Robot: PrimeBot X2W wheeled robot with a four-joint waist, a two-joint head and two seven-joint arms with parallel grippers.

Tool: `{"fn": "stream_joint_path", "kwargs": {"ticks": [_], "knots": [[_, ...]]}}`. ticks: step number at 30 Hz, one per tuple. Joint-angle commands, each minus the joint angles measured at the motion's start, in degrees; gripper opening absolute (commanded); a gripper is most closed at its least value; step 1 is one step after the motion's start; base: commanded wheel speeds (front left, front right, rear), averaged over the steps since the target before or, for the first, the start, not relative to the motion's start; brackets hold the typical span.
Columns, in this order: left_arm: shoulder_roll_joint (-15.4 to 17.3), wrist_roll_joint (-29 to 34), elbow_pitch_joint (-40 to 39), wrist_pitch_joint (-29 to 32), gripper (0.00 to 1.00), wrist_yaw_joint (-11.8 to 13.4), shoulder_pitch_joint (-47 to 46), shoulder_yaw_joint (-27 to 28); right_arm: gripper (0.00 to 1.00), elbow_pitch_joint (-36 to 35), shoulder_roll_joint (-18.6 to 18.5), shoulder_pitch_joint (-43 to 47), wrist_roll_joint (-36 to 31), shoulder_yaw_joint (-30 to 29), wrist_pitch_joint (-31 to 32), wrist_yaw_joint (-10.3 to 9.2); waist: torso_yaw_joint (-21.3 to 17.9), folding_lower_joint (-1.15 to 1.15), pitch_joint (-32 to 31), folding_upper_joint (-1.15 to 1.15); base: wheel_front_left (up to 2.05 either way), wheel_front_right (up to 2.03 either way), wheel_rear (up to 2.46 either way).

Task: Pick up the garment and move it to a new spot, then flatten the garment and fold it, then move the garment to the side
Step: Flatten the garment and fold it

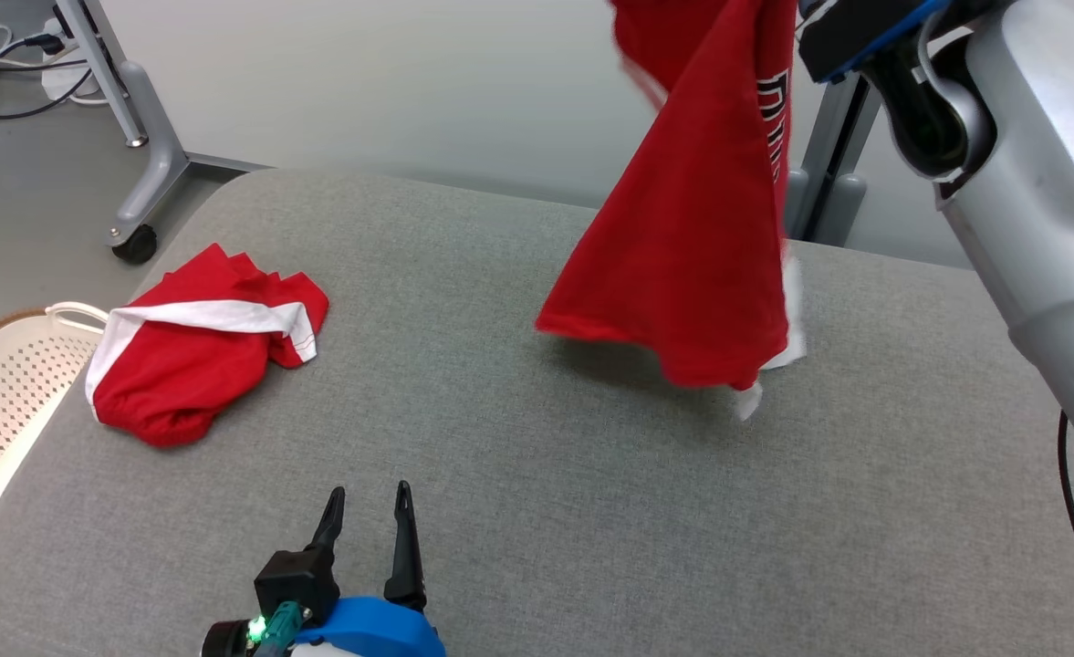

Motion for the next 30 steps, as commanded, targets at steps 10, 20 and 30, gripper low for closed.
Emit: {"fn": "stream_joint_path", "kwargs": {"ticks": [10,20,30], "knots": [[0.0,-0.1,-1.2,-0.2,1.0,0.2,0.5,1.5,0.0,6.7,-5.4,11.5,-4.0,-7.3,-0.3,0.01,-4.5,0.01,1.2,0.01,0.0,0.0,0.0],[0.0,0.9,-1.5,-0.2,1.0,0.2,-3.2,-0.2,1.0,13.5,-10.5,35.1,-5.7,-22.9,-0.3,0.01,-10.8,0.01,5.3,0.01,0.0,0.0,0.0],[0.0,1.0,0.6,-0.2,1.0,-0.2,-4.3,-0.1,1.0,3.4,-2.0,48.0,-12.1,-39.8,-0.3,0.01,-18.1,0.01,3.6,0.01,0.0,0.0,0.0]]}}
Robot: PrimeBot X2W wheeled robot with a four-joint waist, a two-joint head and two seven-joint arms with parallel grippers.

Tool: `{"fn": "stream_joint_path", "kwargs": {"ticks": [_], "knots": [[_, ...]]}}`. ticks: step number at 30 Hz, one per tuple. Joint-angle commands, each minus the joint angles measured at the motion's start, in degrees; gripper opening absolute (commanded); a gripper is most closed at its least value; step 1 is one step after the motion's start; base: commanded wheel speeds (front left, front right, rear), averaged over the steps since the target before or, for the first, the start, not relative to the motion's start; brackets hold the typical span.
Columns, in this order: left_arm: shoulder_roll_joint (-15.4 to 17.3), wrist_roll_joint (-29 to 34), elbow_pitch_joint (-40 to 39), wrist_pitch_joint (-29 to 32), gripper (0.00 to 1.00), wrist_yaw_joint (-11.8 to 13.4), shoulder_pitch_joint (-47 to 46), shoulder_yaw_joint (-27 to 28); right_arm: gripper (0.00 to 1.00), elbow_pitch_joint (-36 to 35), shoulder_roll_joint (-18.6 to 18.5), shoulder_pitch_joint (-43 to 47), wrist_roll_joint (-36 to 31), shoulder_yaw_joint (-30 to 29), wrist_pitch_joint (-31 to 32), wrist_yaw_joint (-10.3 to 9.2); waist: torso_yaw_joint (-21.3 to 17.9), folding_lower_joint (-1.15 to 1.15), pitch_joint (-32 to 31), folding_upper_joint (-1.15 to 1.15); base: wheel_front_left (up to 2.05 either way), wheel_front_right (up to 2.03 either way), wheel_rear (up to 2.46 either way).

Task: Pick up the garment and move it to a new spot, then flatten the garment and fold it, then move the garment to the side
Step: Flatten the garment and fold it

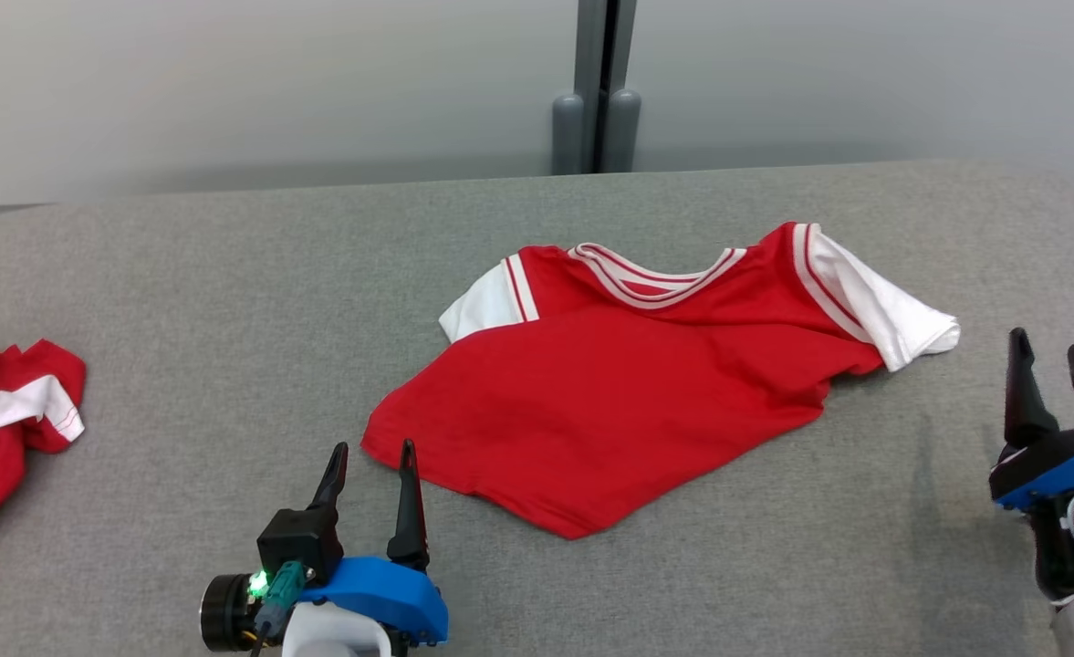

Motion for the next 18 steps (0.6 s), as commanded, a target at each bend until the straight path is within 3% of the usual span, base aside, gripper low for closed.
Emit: {"fn": "stream_joint_path", "kwargs": {"ticks": [1,9,18], "knots": [[0.0,0.1,0.4,-0.2,1.0,-0.1,-0.1,0.3,1.0,-2.3,1.6,2.5,-1.6,-1.2,-0.3,0.01,-1.8,0.0,-1.6,0.0,0.0,0.0,0.0],[0.0,-0.5,2.1,-0.2,1.0,0.0,2.1,2.2,1.0,-16.2,9.6,12.3,-9.7,-2.3,-0.2,0.01,-4.6,0.0,-3.8,0.0,0.0,0.0,0.0],[0.0,-2.8,5.9,-0.2,1.0,0.1,0.1,1.4,1.0,-22.5,14.1,18.2,-12.8,1.0,-0.3,0.01,-7.0,0.0,-1.0,0.0,0.0,0.0,0.0]]}}
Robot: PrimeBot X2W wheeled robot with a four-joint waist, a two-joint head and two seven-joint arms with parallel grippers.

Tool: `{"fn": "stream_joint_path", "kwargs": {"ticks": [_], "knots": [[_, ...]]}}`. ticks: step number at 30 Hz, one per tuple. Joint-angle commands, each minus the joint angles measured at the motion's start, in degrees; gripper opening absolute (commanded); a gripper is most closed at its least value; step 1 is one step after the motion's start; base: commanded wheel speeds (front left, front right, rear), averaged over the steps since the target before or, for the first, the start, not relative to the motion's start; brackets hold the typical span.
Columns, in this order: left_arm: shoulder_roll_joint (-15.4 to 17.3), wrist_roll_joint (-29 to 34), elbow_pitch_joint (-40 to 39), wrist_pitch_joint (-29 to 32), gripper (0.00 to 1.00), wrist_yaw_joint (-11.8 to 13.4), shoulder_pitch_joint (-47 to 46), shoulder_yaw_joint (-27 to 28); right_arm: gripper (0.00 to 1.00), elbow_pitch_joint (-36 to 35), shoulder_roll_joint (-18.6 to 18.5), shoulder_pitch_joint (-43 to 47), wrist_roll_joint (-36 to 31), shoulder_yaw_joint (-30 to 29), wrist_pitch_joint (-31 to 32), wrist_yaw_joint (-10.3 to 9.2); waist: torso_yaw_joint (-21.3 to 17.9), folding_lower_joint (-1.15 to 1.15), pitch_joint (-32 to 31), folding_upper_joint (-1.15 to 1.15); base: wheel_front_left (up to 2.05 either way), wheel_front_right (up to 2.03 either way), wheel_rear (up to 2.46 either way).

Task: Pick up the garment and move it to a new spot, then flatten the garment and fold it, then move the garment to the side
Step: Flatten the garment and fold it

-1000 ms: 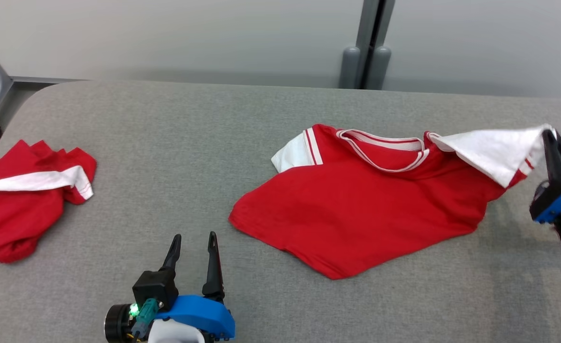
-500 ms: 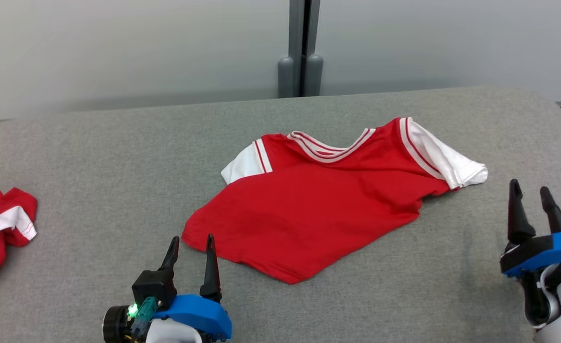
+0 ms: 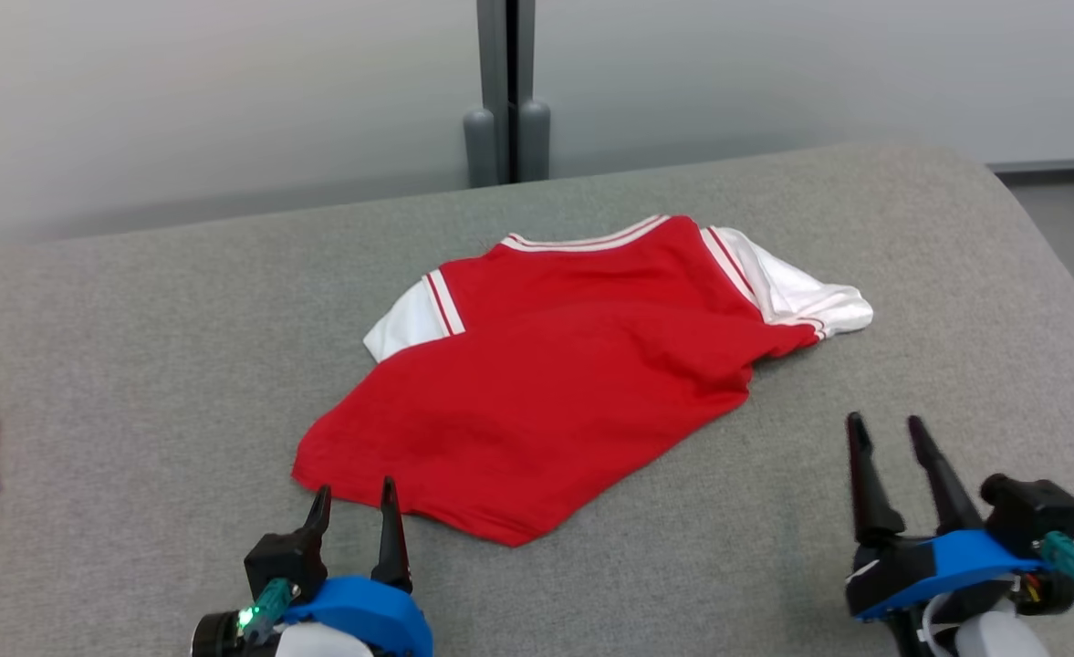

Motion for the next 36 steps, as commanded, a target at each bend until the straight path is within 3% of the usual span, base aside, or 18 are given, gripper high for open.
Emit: {"fn": "stream_joint_path", "kwargs": {"ticks": [1,6,11,12,13,14,20,28,31,36], "knots": [[0.0,-0.7,0.7,-0.2,1.0,0.1,-1.8,-0.6,1.0,-0.5,0.5,1.2,-0.5,1.1,-0.2,0.01,-0.3,0.0,1.1,-0.01,0.0,0.0,0.0],[0.0,-2.9,4.5,-0.2,1.0,1.2,-5.1,-2.5,1.0,-1.1,0.7,-0.2,0.3,3.5,-0.2,0.01,-1.8,0.0,4.0,-0.01,0.0,0.0,0.0],[0.0,-5.7,13.4,0.2,0.99,2.8,-8.3,-5.6,1.0,-1.1,0.0,-1.9,0.8,4.6,-0.2,0.01,-3.3,0.0,5.8,-0.01,0.0,0.0,0.0],[0.0,-6.0,15.2,0.3,0.78,3.0,-8.8,-6.6,1.0,-1.2,-0.1,-2.1,0.8,4.6,-0.2,0.01,-3.4,0.0,5.9,-0.01,0.0,0.0,0.0],[0.0,-6.5,16.5,0.4,0.04,2.9,-9.4,-7.4,1.0,-1.2,-0.2,-2.1,0.9,4.6,-0.2,0.01,-3.5,0.0,6.1,-0.01,0.0,0.0,0.0],[-0.1,-6.9,17.1,0.4,0.0,2.7,-10.0,-8.0,1.0,-1.1,-0.3,-2.1,1.0,4.5,-0.2,0.01,-3.5,0.0,6.2,-0.01,0.0,0.0,0.0],[0.0,-3.8,11.2,-0.1,0.0,2.6,-13.1,-7.1,1.0,-1.0,-0.4,-1.2,0.8,3.0,-0.2,0.01,-1.6,0.0,6.1,-0.01,0.0,0.0,0.0],[1.1,4.8,-4.0,-0.1,0.0,1.4,-16.8,-0.8,1.0,-1.0,0.4,-2.1,1.0,3.1,-0.2,0.01,0.5,0.0,6.3,-0.01,0.0,0.0,0.0],[2.0,5.5,-3.5,-0.1,0.0,0.5,-18.9,0.2,1.0,-1.1,0.7,-2.6,1.1,3.6,-0.2,0.01,0.2,0.0,6.8,-0.01,0.0,0.0,0.0],[5.6,7.1,5.4,0.0,0.0,-1.1,-27.6,1.3,1.0,-1.6,1.0,-4.5,2.0,6.4,-0.2,0.01,-2.5,0.0,9.9,-0.01,0.0,0.0,0.0]]}}
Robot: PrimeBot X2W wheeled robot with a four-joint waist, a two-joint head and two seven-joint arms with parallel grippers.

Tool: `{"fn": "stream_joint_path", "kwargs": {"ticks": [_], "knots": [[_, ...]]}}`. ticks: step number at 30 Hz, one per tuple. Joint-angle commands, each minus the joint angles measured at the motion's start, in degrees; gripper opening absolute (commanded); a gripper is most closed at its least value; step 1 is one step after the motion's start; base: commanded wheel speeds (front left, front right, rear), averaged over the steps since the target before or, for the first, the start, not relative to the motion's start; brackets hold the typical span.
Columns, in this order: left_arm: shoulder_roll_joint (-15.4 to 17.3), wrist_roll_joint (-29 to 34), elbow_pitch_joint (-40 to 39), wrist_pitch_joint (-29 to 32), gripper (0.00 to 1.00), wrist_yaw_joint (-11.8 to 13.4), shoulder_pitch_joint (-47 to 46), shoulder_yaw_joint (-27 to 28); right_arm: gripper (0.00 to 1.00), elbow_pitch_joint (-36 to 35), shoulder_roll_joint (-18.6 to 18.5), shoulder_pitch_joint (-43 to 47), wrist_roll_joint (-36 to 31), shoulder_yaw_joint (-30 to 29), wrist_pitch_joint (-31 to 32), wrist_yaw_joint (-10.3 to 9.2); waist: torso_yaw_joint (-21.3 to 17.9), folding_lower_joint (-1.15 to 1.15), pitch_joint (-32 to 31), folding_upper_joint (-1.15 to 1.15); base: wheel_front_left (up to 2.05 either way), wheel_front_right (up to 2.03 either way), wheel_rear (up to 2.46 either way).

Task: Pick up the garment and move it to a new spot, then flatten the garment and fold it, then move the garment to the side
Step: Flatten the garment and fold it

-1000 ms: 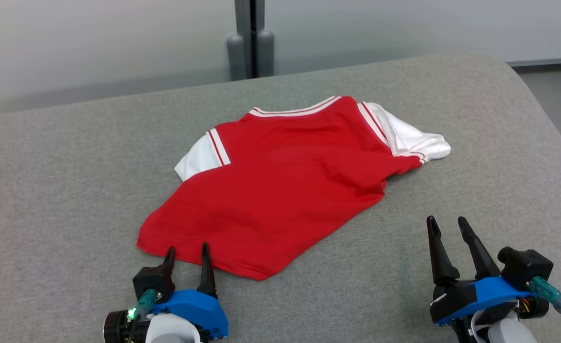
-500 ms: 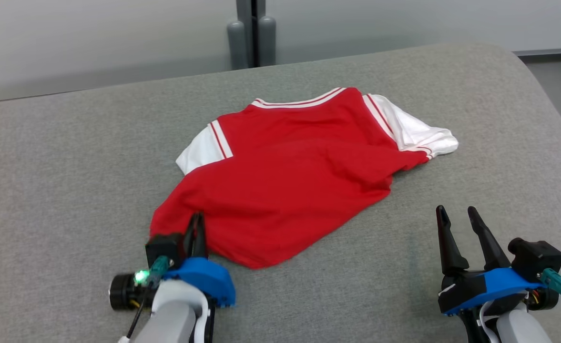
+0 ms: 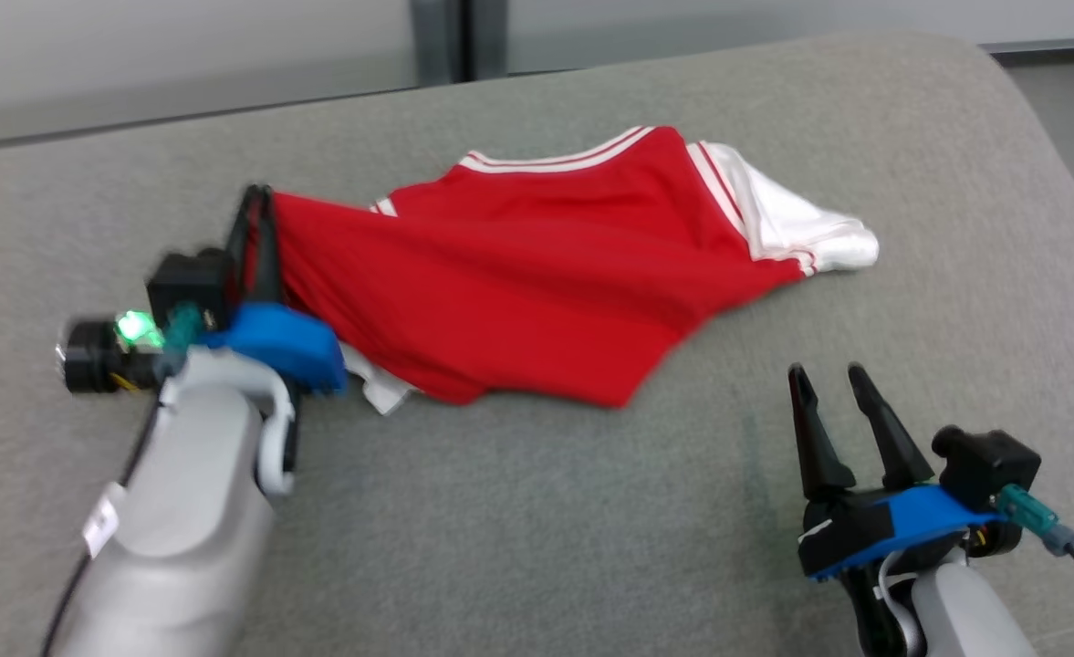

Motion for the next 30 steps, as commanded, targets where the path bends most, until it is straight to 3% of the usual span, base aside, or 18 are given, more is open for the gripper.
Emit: {"fn": "stream_joint_path", "kwargs": {"ticks": [1,6,16,18,27,30], "knots": [[0.7,0.6,1.6,0.1,0.0,-0.1,-2.7,0.3,1.0,-0.3,0.0,-1.0,0.4,0.3,-0.2,0.01,-0.6,0.0,0.7,-0.01,0.0,0.0,0.0],[4.2,1.7,10.2,0.4,0.0,-0.1,-11.6,0.9,1.0,-1.4,0.3,-3.4,1.8,2.6,-0.2,0.01,-4.3,0.0,5.1,-0.01,0.0,0.0,0.0],[6.8,2.8,18.3,-0.2,0.0,4.0,-22.4,2.7,1.0,-3.3,0.7,-6.8,3.5,4.5,-0.2,0.01,-8.0,0.0,11.3,-0.01,0.0,0.0,0.0],[6.0,2.3,16.9,-0.3,1.0,4.6,-23.0,3.3,1.0,-3.2,0.8,-7.2,3.5,4.4,-0.2,0.01,-7.7,0.0,11.4,-0.01,0.0,0.0,0.0],[-0.4,0.7,4.5,-0.3,1.0,3.2,-12.1,7.2,1.0,-1.4,0.5,-4.1,1.9,2.9,-0.2,0.01,-4.0,0.0,4.2,-0.01,0.0,0.0,0.0],[-2.8,0.3,2.2,-0.2,1.0,1.4,-6.4,7.2,1.0,-0.8,0.3,-2.6,1.3,2.5,-0.2,0.01,-2.8,0.0,1.1,-0.01,0.0,0.0,0.0]]}}
